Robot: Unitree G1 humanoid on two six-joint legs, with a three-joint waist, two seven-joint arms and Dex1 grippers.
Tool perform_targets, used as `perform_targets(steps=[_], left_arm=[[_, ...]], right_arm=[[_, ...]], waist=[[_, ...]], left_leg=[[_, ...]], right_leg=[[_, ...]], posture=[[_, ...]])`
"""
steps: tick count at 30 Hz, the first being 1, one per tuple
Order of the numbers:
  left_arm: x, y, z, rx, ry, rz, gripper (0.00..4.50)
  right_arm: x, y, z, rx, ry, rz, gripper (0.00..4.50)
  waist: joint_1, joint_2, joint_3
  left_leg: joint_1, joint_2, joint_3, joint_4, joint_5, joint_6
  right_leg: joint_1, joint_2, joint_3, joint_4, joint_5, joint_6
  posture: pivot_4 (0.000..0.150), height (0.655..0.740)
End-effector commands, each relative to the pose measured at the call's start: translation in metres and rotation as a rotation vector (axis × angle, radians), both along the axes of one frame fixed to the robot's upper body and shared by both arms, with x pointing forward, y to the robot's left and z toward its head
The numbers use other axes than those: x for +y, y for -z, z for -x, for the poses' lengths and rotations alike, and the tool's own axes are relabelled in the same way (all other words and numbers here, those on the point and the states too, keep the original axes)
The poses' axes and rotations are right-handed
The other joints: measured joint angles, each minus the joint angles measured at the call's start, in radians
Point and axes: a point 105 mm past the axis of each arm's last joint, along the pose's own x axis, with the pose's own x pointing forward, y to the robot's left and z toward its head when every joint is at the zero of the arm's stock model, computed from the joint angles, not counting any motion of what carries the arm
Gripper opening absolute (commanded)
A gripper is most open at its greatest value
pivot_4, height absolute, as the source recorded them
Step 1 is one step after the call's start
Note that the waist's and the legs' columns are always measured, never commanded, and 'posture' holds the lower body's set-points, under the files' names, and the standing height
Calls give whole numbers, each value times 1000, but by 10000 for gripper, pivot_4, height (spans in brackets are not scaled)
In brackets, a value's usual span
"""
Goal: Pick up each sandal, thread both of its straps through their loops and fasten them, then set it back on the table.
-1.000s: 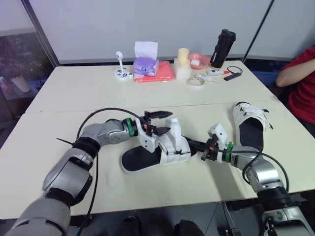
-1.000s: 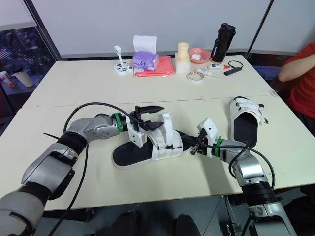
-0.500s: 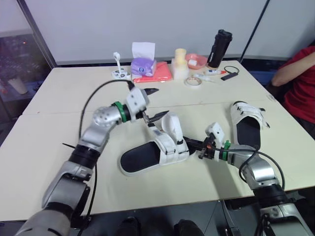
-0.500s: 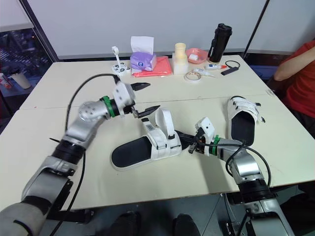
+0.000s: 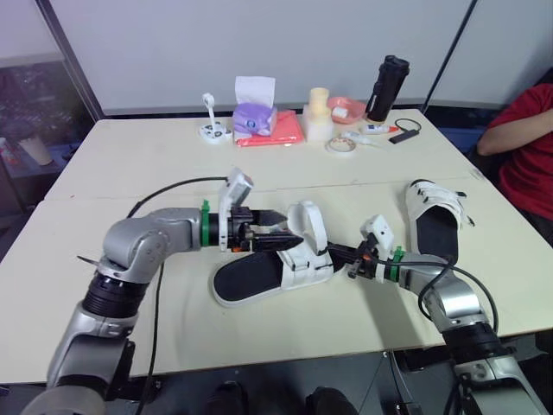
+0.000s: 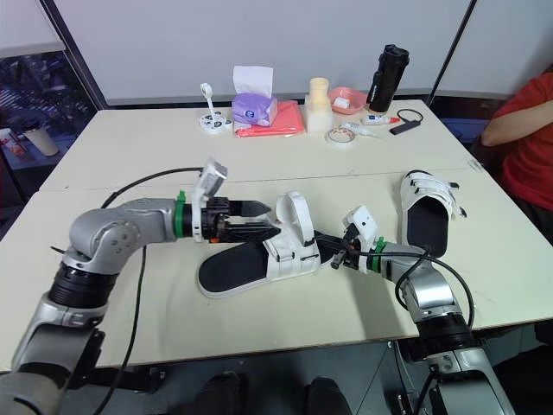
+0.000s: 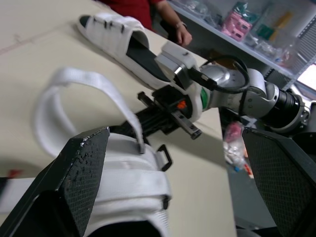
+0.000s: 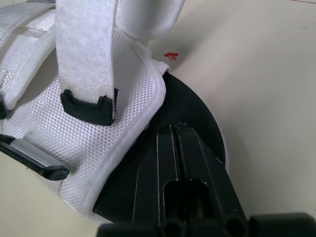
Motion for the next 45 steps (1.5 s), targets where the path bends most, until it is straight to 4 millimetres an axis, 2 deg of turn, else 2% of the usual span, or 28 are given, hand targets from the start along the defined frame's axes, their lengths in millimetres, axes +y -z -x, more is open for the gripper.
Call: perform_targets(steps=[1, 3, 8, 11, 15, 18, 22, 28, 36, 43, 45], left_arm=[[-14, -12, 4, 43, 17, 41, 44449], [-21, -12, -1, 83, -18, 53, 44449], [-40, -10, -37, 209, -224, 96, 44449], [-48, -11, -44, 254, -259, 113, 44449], [-47, -14, -42, 243, -238, 120, 44449], [-40, -18, -31, 241, -180, 151, 44449], [-27, -15, -16, 252, -124, 144, 44449], [-24, 0, -20, 237, -205, 50, 44449], [-47, 3, -35, 247, -275, 27, 44449], [-74, 9, -70, 260, -437, 0, 44449], [-81, 12, -77, 269, -462, 2, 38855]], right_arm=[[-8, 27, 2, 88, 51, 50, 0], [-7, 27, 2, 87, 52, 49, 0], [-7, 27, 2, 84, 56, 46, 0], [-6, 27, 2, 83, 60, 44, 0], [-6, 27, 3, 81, 65, 41, 0], [-8, 28, 4, 83, 73, 39, 0], [-8, 30, 4, 85, 78, 36, 0], [-4, 31, 2, 86, 75, 32, 0], [-2, 30, 0, 82, 69, 33, 0], [-2, 29, 0, 78, 76, 29, 0], [-2, 29, 0, 77, 81, 27, 0]], waist=[[0, 0, 0], [0, 0, 0], [2, -1, 0], [-2, 0, 0], [-2, 0, 0], [-1, 0, 0], [0, 0, 0], [1, -1, 0], [1, -1, 0], [1, -1, 0], [1, -1, 0]], left_leg=[[0, 0, 0, 0, 0, 0], [0, 0, 0, 0, 0, 0], [0, -1, 0, 2, 0, 0], [0, -1, 0, 1, 0, 0], [0, -1, 0, 1, 0, 0], [0, -1, 0, 1, 0, 0], [0, -1, 0, 0, 0, 0], [0, -1, 0, 1, 0, 0], [0, -1, 0, 1, 0, 0], [0, -1, 0, 1, 0, 0], [0, -1, 0, 0, 0, 0]], right_leg=[[0, 0, 0, 0, 0, 0], [0, 0, 0, 0, 0, 0], [1, 0, 0, 0, 0, 0], [1, 0, 0, 0, 0, 0], [0, 0, 0, 0, 0, 0], [0, 0, 0, 0, 0, 0], [0, 0, 0, -1, 0, 0], [1, 0, 0, -1, 0, 0], [1, 0, 0, -1, 0, 0], [1, 0, 0, -2, 0, 0], [1, 0, 0, -2, 0, 0]], posture=[[1500, 7400], [1500, 7400], [1500, 7400], [1500, 7400], [1500, 7400], [1500, 7400], [1500, 7400], [1500, 7400], [1500, 7400], [1500, 7400], [1500, 7400]])
